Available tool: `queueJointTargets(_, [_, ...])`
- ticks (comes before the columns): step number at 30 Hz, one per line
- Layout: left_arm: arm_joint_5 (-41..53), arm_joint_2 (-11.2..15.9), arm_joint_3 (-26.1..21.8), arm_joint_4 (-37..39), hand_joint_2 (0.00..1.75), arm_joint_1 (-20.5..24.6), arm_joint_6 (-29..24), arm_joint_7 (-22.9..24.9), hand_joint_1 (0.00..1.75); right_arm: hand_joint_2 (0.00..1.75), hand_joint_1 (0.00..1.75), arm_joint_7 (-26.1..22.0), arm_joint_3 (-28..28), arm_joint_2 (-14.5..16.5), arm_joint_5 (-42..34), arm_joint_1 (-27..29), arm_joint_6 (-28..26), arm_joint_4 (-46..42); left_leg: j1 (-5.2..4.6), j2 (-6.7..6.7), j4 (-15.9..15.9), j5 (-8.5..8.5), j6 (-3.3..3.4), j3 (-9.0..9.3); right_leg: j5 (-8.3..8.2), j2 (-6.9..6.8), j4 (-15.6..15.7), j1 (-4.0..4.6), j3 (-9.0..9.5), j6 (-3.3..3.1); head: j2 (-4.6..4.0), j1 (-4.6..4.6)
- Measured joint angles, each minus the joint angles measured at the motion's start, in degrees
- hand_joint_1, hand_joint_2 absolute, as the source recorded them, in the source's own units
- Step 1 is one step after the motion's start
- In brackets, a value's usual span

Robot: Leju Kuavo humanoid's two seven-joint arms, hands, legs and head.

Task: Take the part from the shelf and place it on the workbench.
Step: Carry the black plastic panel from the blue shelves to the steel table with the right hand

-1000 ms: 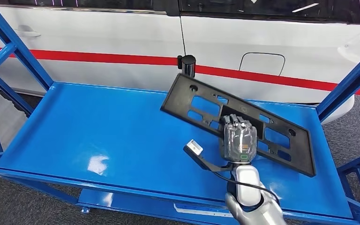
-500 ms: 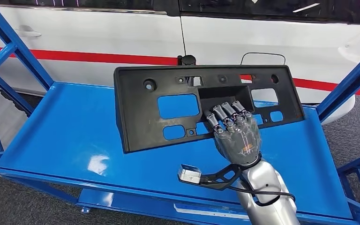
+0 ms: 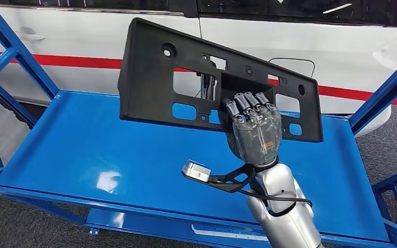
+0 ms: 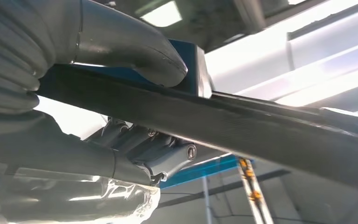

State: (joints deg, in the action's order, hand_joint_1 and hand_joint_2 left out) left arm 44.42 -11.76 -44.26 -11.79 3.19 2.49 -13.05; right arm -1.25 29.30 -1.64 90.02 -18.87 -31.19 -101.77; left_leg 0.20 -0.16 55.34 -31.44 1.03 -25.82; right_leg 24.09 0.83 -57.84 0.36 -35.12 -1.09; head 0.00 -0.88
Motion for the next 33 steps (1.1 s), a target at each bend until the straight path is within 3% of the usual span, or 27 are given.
queueJointTargets(8, [-2.6, -0.4, -1.8, 0.0, 1.75, 0.0, -3.3, 7.5, 0.0, 1.75, 1.75, -0.3, 3.7, 1.5, -4.7, -3.7, 0.0, 1.7, 0.02, -0.03, 0.0, 0.0, 0.0, 0.0, 0.01, -0.02, 0.0, 0.03, -0.01, 0.0, 0.0, -0.01])
queueJointTargets(15, [-3.0, -0.3, -3.6, 0.0, 1.75, 0.0, -1.7, 8.3, 0.0, 1.75, 1.75, -8.2, 2.1, 1.4, -31.4, -3.4, 1.8, 1.9, -0.08, -0.03, 0.1, -0.02, 0.03, 0.01, -0.02, -0.02, 0.0, -0.12, 0.0, 0.04, 0.0, -0.01])
queueJointTargets(20, [-3.7, 0.1, -4.4, 0.0, 1.75, 0.0, 0.0, 6.1, 0.0, 1.75, 1.75, -13.7, -0.8, 1.4, -45.0, -1.4, 4.7, 0.5, -0.21, -0.04, 0.2, -0.13, 0.22, 0.01, -0.06, -0.02, 0.1, -0.39, 0.0, 0.1, 0.0, -0.02])
queueJointTargets(24, [-4.1, 0.3, -5.2, 0.0, 1.75, 0.1, 0.3, 5.6, 0.0, 1.75, 1.75, -15.8, -2.8, 1.4, -50.3, -0.7, 6.5, 0.0, -0.42, -0.04, 0.4, -0.08, 0.72, -0.06, -0.34, -0.01, 0.2, -0.65, 0.02, 0.53, 0.0, -0.01])
queueJointTargets(27, [-5.1, 0.4, -5.9, 0.0, 1.75, 0.3, 0.4, 5.1, 0.0, 1.75, 1.75, -16.3, -3.9, 1.5, -50.3, -0.5, 6.8, -0.1, -0.2, 0.1, -0.9, 1.47, 1.8, 0.24, -0.41, -0.09, 0.3, -0.62, -0.26, 1.42, 0.0, 0.02])
queueJointTargets(29, [-5.8, 0.4, -6.6, 0.0, 1.75, 0.6, 0.6, 4.8, 0.0, 1.75, 1.75, -16.5, -4.6, 1.5, -51.2, -0.5, 7.3, -0.2, 0.28, 0.3, -2.0, 2.51, 2.3, 0.39, 1.77, -0.23, -3.5, -0.63, -2.15, 1.52, 0.0, 0.21])
queueJointTargets(31, [-6.3, 0.4, -7.2, 0.0, 1.75, 0.7, 1.1, 4.7, 0.0, 1.75, 1.75, -16.9, -5.4, 1.6, -52.2, 0.0, 7.7, 0.0, 0.34, 0.38, -2.1, 2.67, 2.35, 0.13, 4.86, -0.26, -11.2, -1.1, -5.34, 1.77, 0.0, 0.36])
queueJointTargets(32, [-6.5, 0.4, -7.5, 0.0, 1.75, 0.7, 1.4, 4.7, 0.0, 1.75, 1.75, -17.1, -5.8, 1.5, -52.7, 0.4, 7.9, 0.1, 0.39, 0.39, -2.0, 2.69, 2.29, 0.08, 5.67, -0.29, -14.2, -1.43, -6.5, 2.15, 0.0, 0.4])
queueJointTargets(33, [-6.8, 0.4, -7.8, 0.0, 1.75, 0.7, 1.7, 4.7, 0.0, 1.75, 1.75, -17.4, -6.2, 1.5, -53.1, 0.7, 8.0, 0.3, 0.51, 0.4, -2.0, 2.67, 2.18, 0.07, 5.6, -0.35, -15.2, -1.78, -6.73, 2.77, 0.0, 0.43])
